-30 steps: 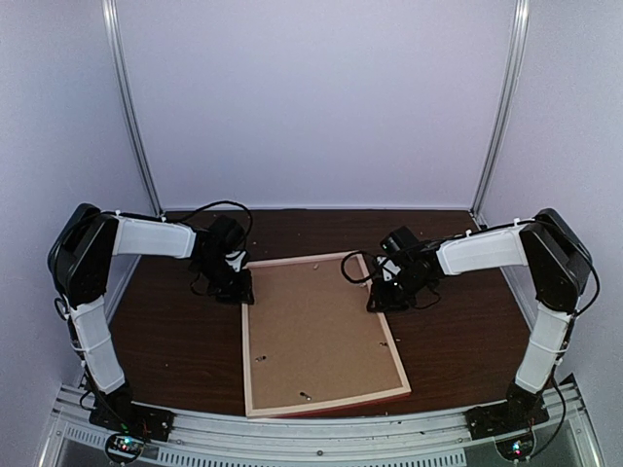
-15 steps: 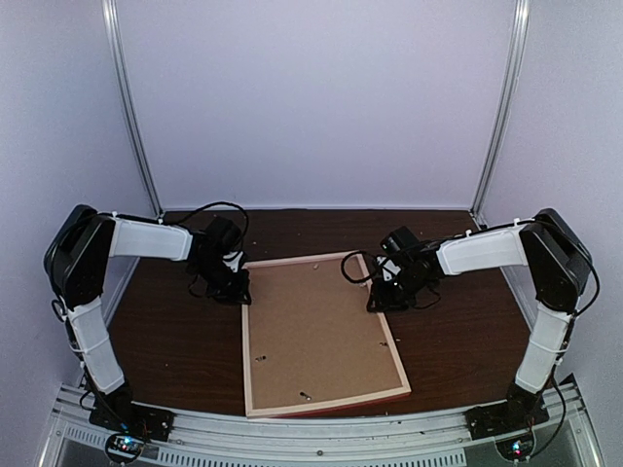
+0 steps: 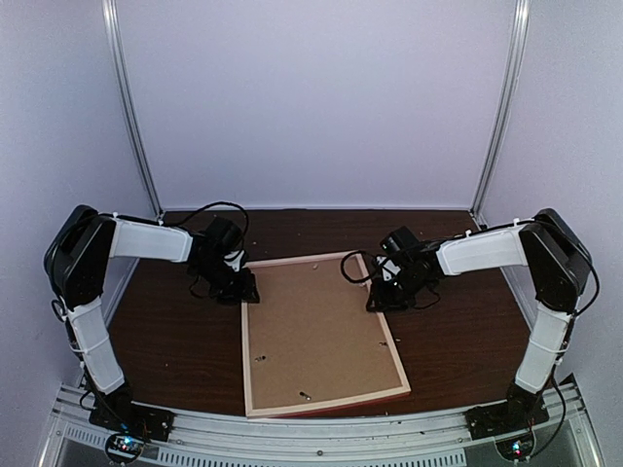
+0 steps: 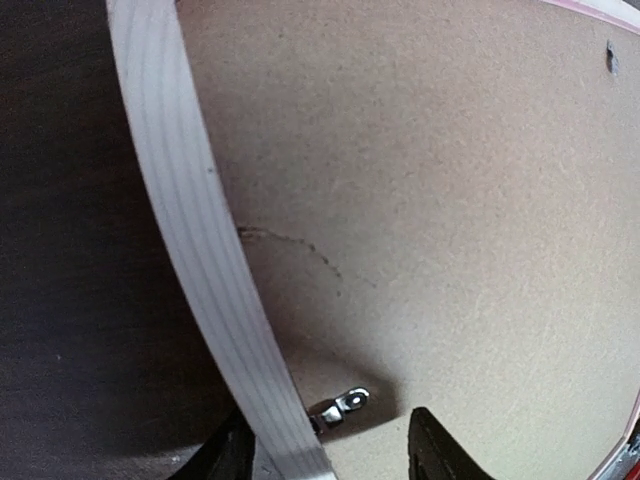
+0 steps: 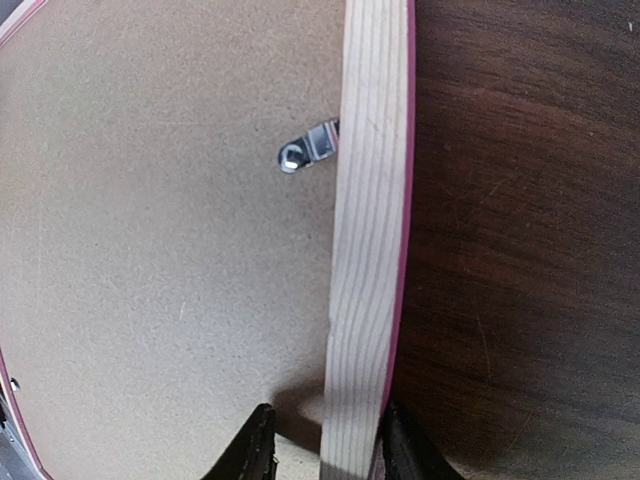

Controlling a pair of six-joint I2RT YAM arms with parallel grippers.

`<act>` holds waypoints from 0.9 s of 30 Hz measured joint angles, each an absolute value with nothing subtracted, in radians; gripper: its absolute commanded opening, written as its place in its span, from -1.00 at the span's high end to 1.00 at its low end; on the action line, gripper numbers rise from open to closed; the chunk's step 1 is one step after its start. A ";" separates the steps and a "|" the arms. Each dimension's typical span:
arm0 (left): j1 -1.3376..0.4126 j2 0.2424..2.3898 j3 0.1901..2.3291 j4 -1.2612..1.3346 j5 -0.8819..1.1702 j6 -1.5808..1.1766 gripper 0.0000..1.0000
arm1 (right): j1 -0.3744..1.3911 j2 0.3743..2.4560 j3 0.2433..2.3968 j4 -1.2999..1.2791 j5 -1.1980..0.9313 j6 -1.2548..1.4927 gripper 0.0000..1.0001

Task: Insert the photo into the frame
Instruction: Press the fastener onto the backboard.

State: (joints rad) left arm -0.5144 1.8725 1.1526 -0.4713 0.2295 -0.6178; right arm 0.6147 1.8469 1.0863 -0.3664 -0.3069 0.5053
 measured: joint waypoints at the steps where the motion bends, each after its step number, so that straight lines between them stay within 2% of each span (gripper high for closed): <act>1: -0.514 1.872 1.153 -0.469 0.232 -0.617 -0.15 | 0.615 1.848 1.086 -0.364 -0.307 0.505 0.27; 13: -0.536 1.809 1.096 -0.510 0.226 -0.605 -0.28 | 0.615 1.848 1.085 -0.358 -0.298 0.542 0.29; 20: -0.617 1.718 1.028 -0.557 0.189 -0.608 -0.40 | 0.592 1.828 1.042 -0.301 -0.302 0.601 0.31; 27: -0.717 1.690 0.986 -0.572 0.174 -0.630 -0.43 | 0.546 1.814 1.002 -0.240 -0.327 0.629 0.33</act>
